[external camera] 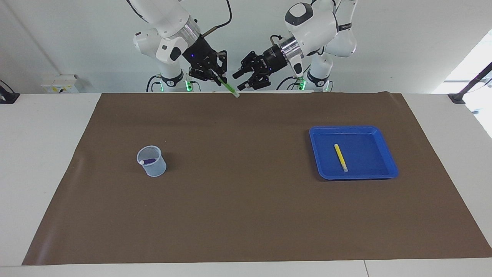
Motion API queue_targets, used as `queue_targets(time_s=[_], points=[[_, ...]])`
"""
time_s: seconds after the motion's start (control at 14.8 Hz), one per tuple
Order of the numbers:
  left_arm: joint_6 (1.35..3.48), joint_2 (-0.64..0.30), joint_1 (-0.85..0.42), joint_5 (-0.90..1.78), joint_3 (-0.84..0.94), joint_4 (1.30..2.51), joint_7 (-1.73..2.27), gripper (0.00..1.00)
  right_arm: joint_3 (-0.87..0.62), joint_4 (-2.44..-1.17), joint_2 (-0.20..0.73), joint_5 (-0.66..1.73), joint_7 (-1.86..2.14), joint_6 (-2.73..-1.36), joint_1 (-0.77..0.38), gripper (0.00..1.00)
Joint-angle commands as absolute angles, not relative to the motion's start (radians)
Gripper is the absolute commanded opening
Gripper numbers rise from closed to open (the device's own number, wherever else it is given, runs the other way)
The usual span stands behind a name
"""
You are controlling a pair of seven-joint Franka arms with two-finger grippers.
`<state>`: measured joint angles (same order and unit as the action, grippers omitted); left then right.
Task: Transfer and insert pens with both arms
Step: 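Insert the green pen into the cup while the left gripper withdraws, then lower the left gripper to the yellow pen while the right gripper releases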
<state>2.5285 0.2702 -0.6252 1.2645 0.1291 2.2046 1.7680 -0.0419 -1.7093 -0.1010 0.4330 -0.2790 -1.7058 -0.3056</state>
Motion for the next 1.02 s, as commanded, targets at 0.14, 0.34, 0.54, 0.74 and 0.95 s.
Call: queue_targets(time_s=[0.14,0.34,0.54,0.74,0.95], points=[[2.531,0.313,-0.573,1.278,0.115,2.272,1.77,1.0,-0.048,-1.863,-0.164,0.24,-0.125,-1.813,-0.235,0.0],[2.508,0.314,-0.476,1.253,0.115,2.286,1.769,1.0,-0.048,-1.969,-0.205,0.203,0.094,-1.91,-0.134,0.0],[2.455,0.314,-0.425,1.13,0.115,2.29,1.715,1.0,-0.048,-1.991,-0.201,0.161,0.317,-1.945,-0.016,0.0],[2.363,0.314,-0.371,1.083,0.115,2.289,1.623,1.0,-0.048,-2.052,-0.202,0.156,0.458,-2.012,0.066,0.0],[2.249,0.311,-0.315,0.953,0.117,2.289,1.519,1.0,-0.048,-2.112,-0.207,0.156,0.494,-2.092,0.09,0.0]])
